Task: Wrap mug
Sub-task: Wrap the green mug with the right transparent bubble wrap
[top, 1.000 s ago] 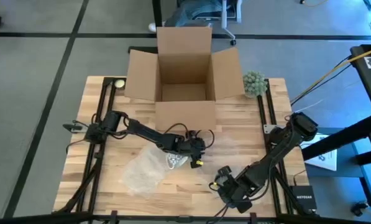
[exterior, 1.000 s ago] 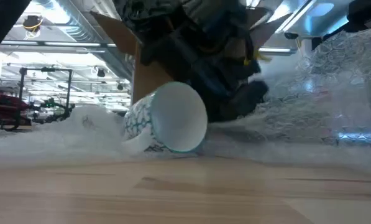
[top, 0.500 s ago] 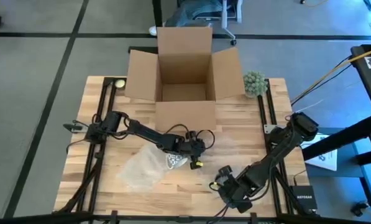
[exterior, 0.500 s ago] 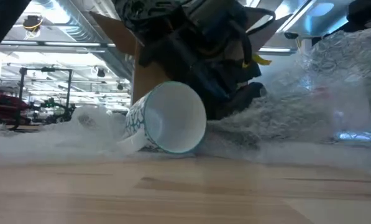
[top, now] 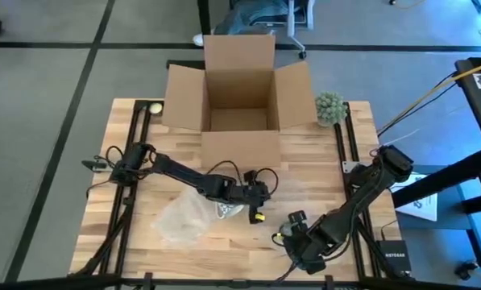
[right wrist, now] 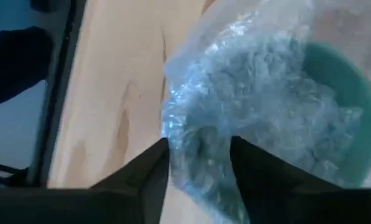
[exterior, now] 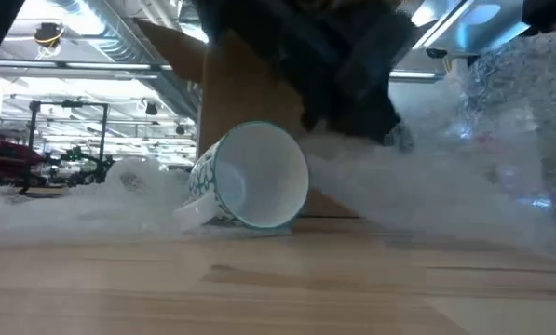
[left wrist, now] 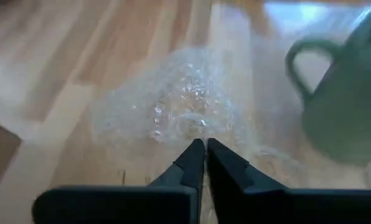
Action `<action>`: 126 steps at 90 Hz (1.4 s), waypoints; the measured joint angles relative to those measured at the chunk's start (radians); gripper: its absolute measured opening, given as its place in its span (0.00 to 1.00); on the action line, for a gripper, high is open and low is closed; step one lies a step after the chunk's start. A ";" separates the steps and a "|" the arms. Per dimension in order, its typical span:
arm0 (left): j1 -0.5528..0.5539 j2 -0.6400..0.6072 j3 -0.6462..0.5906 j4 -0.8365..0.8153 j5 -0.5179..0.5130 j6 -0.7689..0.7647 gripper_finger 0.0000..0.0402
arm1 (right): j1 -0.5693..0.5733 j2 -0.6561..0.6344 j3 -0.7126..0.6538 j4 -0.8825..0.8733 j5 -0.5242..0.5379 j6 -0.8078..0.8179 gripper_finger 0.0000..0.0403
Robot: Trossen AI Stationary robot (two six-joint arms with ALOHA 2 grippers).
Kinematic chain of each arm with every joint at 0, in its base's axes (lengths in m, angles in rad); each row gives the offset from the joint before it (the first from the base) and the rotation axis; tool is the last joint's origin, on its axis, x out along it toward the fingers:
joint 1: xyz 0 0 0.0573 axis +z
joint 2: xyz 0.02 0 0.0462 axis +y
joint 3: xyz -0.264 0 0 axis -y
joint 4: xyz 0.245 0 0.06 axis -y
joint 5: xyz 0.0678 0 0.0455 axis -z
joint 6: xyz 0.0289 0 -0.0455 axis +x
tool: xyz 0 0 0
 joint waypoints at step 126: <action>-0.089 -0.031 0.020 0.180 0.100 -0.058 0.00 | 0.120 0.000 -0.190 0.145 0.580 0.693 0.41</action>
